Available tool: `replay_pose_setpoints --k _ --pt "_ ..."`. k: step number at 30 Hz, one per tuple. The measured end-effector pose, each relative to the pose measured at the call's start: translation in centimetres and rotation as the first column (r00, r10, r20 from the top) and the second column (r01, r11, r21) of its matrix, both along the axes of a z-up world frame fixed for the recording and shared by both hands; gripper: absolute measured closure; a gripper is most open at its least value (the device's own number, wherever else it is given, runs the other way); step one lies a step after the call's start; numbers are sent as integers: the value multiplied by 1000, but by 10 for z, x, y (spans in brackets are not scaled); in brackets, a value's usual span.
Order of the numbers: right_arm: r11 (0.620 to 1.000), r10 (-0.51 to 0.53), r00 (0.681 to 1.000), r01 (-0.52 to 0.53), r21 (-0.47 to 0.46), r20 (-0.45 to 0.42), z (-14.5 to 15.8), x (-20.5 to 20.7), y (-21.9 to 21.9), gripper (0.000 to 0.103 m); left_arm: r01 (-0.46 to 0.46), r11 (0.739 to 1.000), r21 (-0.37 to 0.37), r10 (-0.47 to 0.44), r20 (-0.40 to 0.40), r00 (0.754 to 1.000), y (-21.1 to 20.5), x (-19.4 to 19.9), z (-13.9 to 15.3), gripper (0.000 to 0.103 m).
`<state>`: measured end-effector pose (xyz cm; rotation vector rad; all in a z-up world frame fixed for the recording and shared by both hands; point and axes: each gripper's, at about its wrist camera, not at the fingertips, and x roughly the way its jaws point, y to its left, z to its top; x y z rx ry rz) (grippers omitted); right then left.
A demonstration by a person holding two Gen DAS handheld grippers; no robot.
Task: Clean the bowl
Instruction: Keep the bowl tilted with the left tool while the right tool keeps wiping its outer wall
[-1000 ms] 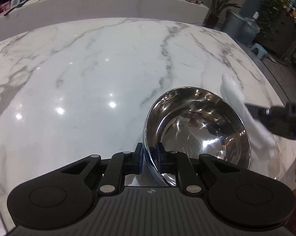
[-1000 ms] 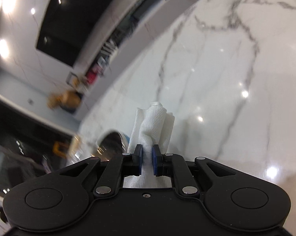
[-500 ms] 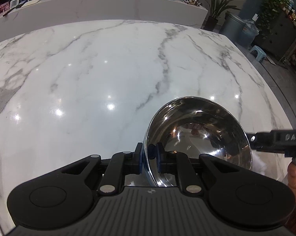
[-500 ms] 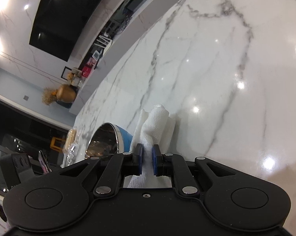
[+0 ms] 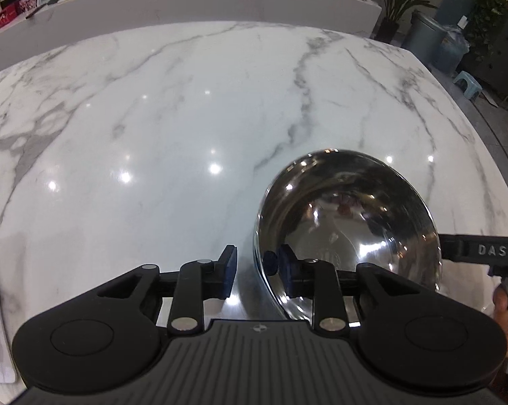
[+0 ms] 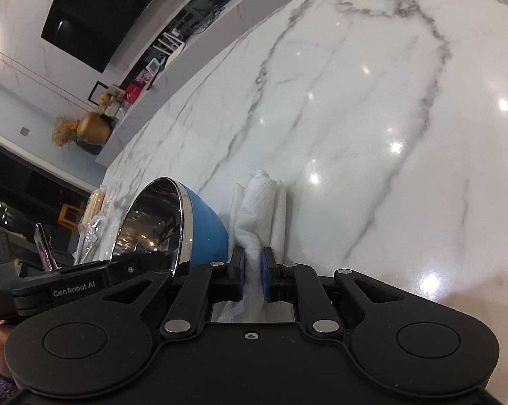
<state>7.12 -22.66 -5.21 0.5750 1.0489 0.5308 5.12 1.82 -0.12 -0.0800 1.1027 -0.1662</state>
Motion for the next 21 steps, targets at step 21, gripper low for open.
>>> replay_pose_setpoints --k 21 --pt "971 -67 996 49 234 67 15 0 -25 93 2 1000 10 -3 92 996 5 8 5 95"
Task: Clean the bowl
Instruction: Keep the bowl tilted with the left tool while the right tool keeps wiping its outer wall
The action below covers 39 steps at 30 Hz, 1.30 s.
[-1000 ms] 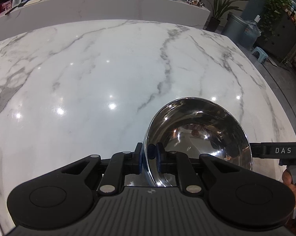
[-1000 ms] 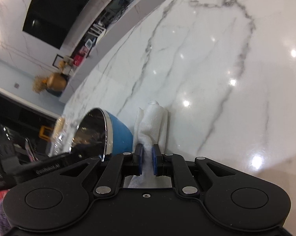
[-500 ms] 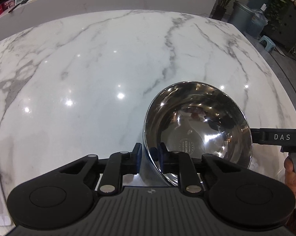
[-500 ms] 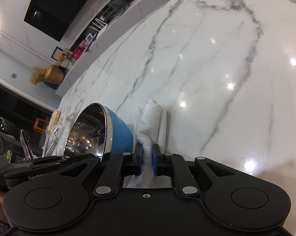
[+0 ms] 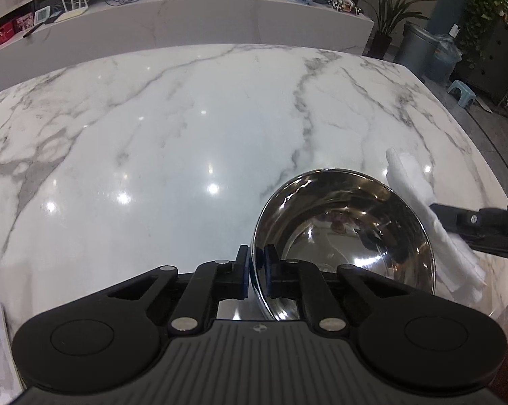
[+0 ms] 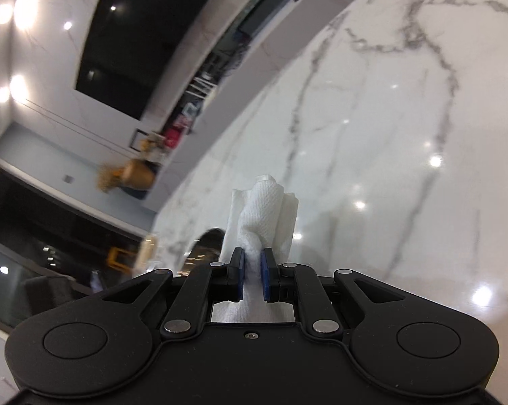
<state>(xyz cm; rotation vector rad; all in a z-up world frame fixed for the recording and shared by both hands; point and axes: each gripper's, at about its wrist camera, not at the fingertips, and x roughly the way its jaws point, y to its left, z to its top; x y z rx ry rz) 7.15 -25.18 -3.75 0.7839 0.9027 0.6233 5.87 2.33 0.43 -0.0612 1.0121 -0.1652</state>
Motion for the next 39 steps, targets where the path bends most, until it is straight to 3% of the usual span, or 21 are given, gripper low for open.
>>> replay_pose_setpoints --k 17,18,19,22,27,31,39 --pt "979 53 994 -70 -193 -93 -20 -2 24 93 -30 999 -11 30 23 999 -1 5 -3 92" --pt "977 57 994 -74 -201 -89 -19 -3 25 93 -43 999 -13 43 4 999 -1 5 -4 90" --pt "976 58 994 -75 -203 -89 -19 -3 26 93 -53 999 -13 52 -15 999 0 4 -5 81" --pt "975 63 994 -79 -206 -86 -18 -3 26 93 -53 999 -3 52 -57 997 -3 -1 -9 74" --pt "975 65 994 -82 -205 -88 -17 0 28 93 -29 1000 6 30 -79 996 -4 -6 -10 74" --pt "975 66 994 -83 -207 -87 -17 1 27 93 -22 1000 5 22 -68 997 -1 -6 -7 86" --pt "983 22 999 -30 -182 -47 -9 1 17 93 -17 1000 9 17 -26 1000 3 -4 -2 94"
